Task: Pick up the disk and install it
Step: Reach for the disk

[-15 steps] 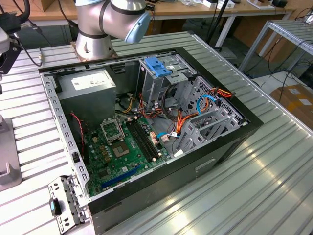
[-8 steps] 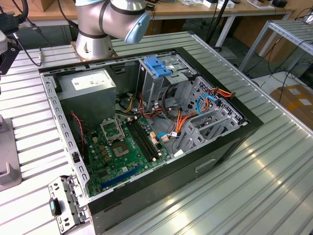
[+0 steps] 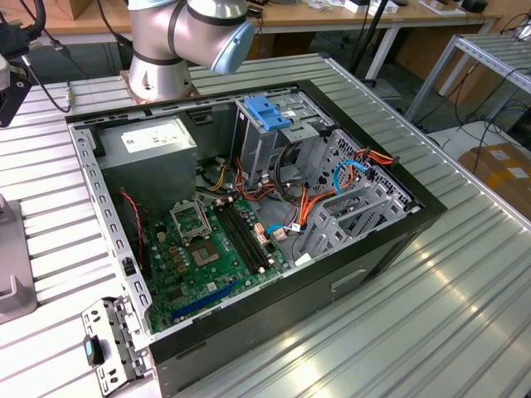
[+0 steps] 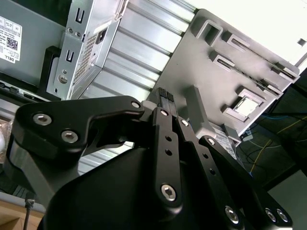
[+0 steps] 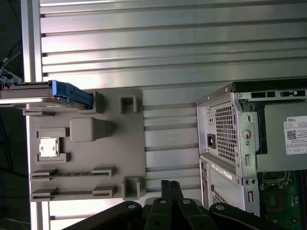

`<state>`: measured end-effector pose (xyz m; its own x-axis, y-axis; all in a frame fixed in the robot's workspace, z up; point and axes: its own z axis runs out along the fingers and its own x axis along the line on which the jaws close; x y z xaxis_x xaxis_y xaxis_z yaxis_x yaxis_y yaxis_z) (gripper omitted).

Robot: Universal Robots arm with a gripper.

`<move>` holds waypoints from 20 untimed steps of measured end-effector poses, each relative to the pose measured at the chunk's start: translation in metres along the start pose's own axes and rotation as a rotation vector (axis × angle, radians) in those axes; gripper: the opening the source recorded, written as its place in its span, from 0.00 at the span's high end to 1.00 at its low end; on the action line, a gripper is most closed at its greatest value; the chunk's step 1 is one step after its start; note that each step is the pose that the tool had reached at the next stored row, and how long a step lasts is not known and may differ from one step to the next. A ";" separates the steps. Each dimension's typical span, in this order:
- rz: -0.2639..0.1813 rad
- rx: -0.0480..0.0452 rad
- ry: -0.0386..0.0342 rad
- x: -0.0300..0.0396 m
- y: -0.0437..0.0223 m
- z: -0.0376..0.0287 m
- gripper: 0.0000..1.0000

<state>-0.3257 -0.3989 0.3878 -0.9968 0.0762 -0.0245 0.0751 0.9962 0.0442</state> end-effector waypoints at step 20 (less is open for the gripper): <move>0.000 0.0001 0.0001 0.0070 0.0001 0.0011 0.90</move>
<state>-0.3326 -0.3983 0.3865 -0.9968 0.0762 -0.0244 0.0751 0.9962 0.0441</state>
